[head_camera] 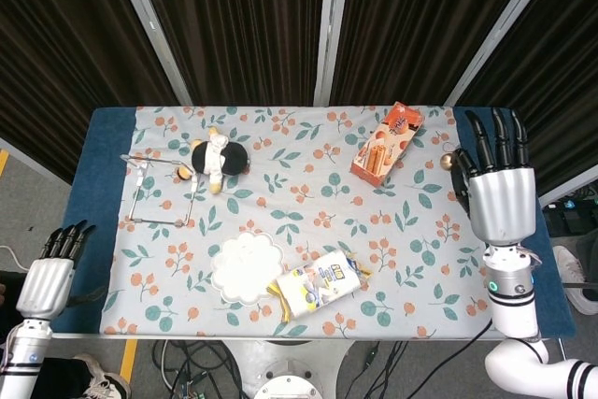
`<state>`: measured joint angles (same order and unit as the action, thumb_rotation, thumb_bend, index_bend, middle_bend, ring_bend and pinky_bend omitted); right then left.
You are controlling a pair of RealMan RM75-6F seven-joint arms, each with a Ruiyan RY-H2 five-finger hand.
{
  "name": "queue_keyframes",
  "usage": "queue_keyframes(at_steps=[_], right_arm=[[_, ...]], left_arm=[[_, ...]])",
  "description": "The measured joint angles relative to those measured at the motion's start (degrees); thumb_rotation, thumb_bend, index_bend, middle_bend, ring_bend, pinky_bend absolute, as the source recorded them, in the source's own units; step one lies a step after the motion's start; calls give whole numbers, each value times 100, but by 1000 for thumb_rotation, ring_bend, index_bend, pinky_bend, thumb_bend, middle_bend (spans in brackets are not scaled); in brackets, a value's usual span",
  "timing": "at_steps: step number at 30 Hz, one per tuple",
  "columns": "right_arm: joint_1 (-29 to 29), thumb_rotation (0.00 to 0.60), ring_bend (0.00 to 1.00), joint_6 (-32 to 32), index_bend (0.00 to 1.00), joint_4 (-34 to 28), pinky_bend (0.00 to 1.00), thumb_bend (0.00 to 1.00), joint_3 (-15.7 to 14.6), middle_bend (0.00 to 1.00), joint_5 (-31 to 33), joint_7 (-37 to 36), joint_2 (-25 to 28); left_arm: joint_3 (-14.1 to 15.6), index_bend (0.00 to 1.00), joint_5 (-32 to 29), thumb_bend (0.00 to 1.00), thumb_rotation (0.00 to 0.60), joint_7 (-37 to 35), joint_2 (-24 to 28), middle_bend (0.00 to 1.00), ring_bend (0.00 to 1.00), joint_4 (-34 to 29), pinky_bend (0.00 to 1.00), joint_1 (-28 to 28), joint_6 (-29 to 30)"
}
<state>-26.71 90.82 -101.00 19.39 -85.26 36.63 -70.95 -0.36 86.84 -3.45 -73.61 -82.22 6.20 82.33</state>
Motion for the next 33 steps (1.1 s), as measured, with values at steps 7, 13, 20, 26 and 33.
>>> queue_keyframes(at_steps=[7, 13, 20, 26, 33], right_arm=[[107, 600, 0, -628, 840, -158, 0, 440, -133, 160, 436, -574, 133], [127, 600, 0, -2227, 835, -342, 0, 437, -496, 149, 832, -1384, 529], [155, 600, 0, -2153, 825, -168, 0, 434, -555, 141, 1614, -652, 569], [171, 600, 0, -1781, 831, 97, 0, 436, -614, 143, 1702, -387, 365], [176, 600, 0, -1748, 832, 293, 0, 430, -751, 138, 1304, -266, 130]], left_arm=[[17, 70, 22, 20, 600, 42, -9, 0, 0, -17, 16, 12, -11], [26, 70, -2, 19, 600, 69, 11, 0, 0, -44, 17, 19, -57], [24, 70, -18, 20, 600, 72, -25, 0, 0, -32, 17, 47, -111], [35, 70, -8, 20, 600, 106, 5, 0, 0, -63, 17, 49, -106], [57, 70, -30, 20, 600, 59, -17, 0, 0, -14, 17, 34, -131]])
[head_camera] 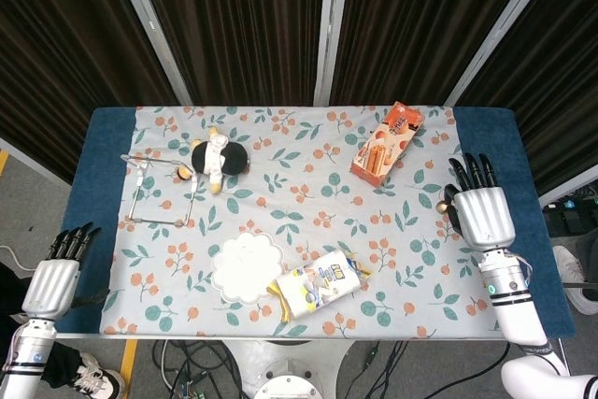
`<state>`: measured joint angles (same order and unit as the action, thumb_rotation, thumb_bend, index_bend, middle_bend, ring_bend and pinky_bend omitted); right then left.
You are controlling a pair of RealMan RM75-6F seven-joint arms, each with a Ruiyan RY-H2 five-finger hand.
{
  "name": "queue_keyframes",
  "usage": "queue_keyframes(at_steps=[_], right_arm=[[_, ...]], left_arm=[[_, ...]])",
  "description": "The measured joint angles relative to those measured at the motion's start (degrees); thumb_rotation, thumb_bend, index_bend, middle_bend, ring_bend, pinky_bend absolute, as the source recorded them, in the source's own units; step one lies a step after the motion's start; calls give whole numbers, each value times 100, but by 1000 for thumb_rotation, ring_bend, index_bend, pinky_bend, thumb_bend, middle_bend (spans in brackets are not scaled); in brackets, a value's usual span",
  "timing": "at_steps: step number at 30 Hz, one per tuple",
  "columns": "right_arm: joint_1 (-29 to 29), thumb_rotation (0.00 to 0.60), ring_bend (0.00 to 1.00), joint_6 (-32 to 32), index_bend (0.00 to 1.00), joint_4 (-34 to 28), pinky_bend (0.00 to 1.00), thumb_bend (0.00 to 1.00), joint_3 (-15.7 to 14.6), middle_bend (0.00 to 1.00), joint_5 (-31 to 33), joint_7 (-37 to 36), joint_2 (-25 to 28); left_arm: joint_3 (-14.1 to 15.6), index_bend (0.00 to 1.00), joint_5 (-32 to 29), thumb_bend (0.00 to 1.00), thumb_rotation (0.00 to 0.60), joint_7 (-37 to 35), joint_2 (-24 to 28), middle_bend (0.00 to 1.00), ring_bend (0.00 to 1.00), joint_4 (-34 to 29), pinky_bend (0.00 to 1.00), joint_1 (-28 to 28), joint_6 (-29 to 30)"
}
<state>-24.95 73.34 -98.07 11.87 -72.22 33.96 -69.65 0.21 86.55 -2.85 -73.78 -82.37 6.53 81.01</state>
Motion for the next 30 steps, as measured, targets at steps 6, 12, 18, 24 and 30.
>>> queue_keyframes(at_steps=[6, 12, 18, 24, 30], right_arm=[[-14, 600, 0, -179, 834, 164, 0, 428, -203, 134, -229, -61, -125], [-67, 600, 0, -553, 835, 279, 0, 424, -370, 133, -176, -177, -227], [-172, 600, 0, -859, 834, 786, 0, 424, -546, 130, 67, -188, -656], [-254, 600, 0, -948, 834, 1271, 0, 424, -632, 128, 107, -125, -1098], [-301, 600, 0, -967, 834, 1465, 0, 423, -650, 127, 163, -50, -1293]], left_arm=[[-2, 70, 12, 20, 600, -53, -23, 0, 0, 41, 17, 2, 10], [-3, 70, -12, 20, 600, -81, -36, 0, 0, 72, 17, -8, 7], [6, 70, -11, 20, 600, -108, -54, 0, 0, 105, 17, -9, -7], [5, 72, -16, 20, 600, -153, -41, 0, 0, 127, 17, -31, 24], [8, 72, -24, 20, 600, -195, -43, 0, 0, 158, 17, -46, 31]])
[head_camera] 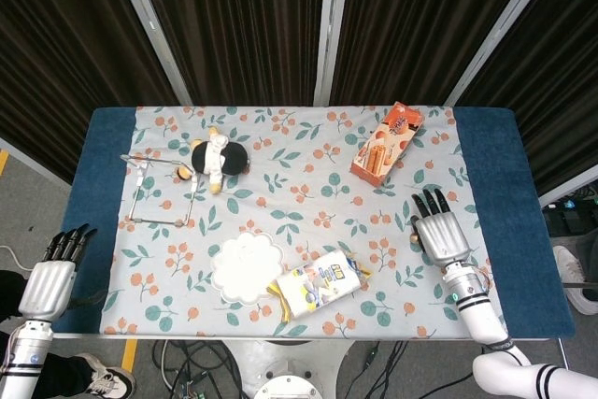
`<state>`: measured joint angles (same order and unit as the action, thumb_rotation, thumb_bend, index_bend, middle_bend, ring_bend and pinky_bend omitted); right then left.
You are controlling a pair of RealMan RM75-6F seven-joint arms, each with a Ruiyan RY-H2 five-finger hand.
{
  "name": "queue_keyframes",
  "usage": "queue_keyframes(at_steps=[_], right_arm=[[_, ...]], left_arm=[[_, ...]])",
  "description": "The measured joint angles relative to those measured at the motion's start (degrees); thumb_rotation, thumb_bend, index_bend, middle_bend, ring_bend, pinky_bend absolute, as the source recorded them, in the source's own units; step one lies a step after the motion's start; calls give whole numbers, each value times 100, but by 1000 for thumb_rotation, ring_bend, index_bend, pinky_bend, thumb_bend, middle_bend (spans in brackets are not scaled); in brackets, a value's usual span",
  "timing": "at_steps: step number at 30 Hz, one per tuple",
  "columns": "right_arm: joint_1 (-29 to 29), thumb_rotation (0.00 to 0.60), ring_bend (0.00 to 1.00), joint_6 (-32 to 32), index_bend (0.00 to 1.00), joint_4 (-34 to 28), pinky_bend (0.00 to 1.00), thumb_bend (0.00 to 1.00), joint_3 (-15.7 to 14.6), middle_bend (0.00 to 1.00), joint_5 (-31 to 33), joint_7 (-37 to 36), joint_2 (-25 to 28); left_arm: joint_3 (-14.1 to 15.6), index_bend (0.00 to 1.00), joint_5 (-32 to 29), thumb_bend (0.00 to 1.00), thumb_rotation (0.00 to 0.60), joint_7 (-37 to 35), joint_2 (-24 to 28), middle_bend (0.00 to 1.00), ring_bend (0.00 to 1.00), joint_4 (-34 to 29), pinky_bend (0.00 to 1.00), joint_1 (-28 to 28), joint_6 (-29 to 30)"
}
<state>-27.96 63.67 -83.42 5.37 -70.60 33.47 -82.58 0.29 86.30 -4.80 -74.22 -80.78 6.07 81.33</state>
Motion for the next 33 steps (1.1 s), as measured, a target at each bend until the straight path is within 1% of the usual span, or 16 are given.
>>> queue_keyframes(at_steps=[10, 13, 16, 17, 19, 20, 21, 28, 33], right_arm=[[-45, 600, 0, -96, 830, 98, 0, 416, -5, 119, 170, 106, -80], [-58, 600, 0, -133, 808, 85, 0, 394, -18, 97, 224, 176, -72], [-70, 600, 0, -164, 699, 50, 0, 325, -26, 52, 303, 260, -51], [-75, 600, 0, -171, 674, 28, 0, 306, -27, 45, 335, 292, -38], [-80, 600, 0, -177, 594, -4, 0, 250, -28, 28, 365, 320, -17], [-84, 600, 0, -181, 521, -23, 0, 214, -29, 17, 374, 323, 0], [-86, 600, 0, -182, 470, -42, 0, 198, -30, 11, 379, 325, 14], [-92, 600, 0, -147, 263, -159, 0, 149, -39, 0, 362, 276, 110], [-41, 600, 0, 17, 71, -322, 0, 106, -13, 0, 322, 188, 218]], left_arm=[[-4, 74, -4, 20, 600, -20, 2, 0, 0, 16, 17, -4, -4], [-4, 74, -7, 20, 600, -10, 6, 0, 0, 5, 17, 7, -27], [-11, 76, -6, 19, 600, -6, 9, 0, 0, -5, 17, 9, -22], [-12, 78, -7, 19, 600, -8, 11, 0, 0, -9, 17, 8, -19], [-11, 81, -6, 19, 600, -11, 14, 0, 0, -16, 17, 9, -23], [-10, 81, -5, 20, 600, -14, 15, 0, 0, -18, 17, 11, -27], [-8, 82, -3, 20, 600, -25, 17, 0, 0, -22, 17, 13, -32], [-13, 82, -8, 20, 600, -45, 23, 0, 0, -23, 17, 14, -33], [-16, 82, -7, 20, 600, -43, 36, 0, 0, -34, 17, 4, -12]])
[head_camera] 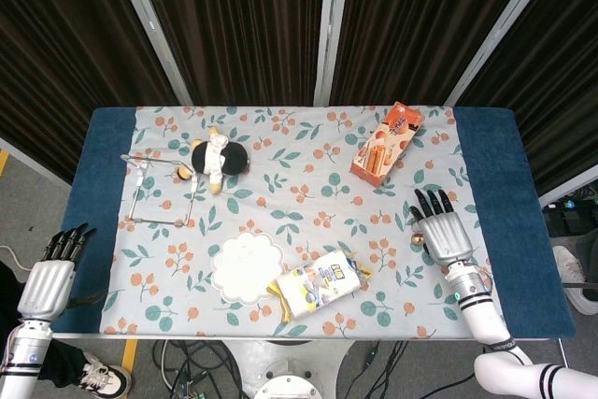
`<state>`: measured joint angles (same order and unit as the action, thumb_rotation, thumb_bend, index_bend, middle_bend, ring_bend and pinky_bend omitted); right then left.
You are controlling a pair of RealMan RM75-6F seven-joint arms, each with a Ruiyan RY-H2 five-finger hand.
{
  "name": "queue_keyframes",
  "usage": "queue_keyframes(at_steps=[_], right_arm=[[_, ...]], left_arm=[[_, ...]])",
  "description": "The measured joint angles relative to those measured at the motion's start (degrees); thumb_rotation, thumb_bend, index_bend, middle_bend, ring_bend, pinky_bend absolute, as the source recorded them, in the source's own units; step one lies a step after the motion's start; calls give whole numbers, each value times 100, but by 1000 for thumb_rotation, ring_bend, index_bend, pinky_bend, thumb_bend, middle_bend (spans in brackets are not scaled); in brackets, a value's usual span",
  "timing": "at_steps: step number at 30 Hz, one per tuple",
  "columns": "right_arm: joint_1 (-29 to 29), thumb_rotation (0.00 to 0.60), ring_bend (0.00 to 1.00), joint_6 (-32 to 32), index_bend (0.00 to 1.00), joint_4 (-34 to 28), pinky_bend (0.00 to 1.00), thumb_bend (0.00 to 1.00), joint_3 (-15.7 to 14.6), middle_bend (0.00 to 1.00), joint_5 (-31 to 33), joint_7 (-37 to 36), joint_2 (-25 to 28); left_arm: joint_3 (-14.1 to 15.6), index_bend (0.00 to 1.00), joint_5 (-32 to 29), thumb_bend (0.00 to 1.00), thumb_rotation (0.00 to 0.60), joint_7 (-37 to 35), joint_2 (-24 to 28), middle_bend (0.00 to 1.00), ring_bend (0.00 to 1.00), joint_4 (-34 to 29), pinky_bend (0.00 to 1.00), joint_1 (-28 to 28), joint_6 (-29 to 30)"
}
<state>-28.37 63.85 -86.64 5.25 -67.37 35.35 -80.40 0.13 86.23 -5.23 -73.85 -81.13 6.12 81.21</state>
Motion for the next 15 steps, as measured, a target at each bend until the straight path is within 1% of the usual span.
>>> queue_keyframes(at_steps=[1, 3, 7, 11, 15], right_arm=[[25, 600, 0, 62, 35, -43, 0, 86, 3, 0, -26, -30, 35], [115, 600, 0, 263, 1, -150, 0, 52, 1, 0, -120, -123, 140], [432, 600, 0, 839, 0, -340, 0, 22, -52, 0, -406, -456, 453], [1014, 600, 0, 1567, 0, -409, 0, 27, -249, 0, -786, -1148, 813], [1676, 600, 0, 2283, 0, -191, 0, 49, -483, 0, -1089, -1862, 972]], left_arm=[[-1, 83, 0, 20, 600, 1, 2, 0, 0, -3, 17, -3, 8], [-10, 83, -1, 20, 600, 12, 3, 0, 0, -14, 17, -8, 26], [-25, 82, 12, 20, 600, 47, 21, 0, 0, -60, 17, -12, 70], [-52, 83, 57, 20, 600, 132, 53, 0, 0, -133, 17, -1, 134], [-84, 82, 102, 20, 600, 298, 88, 0, 0, -194, 17, 13, 206]])
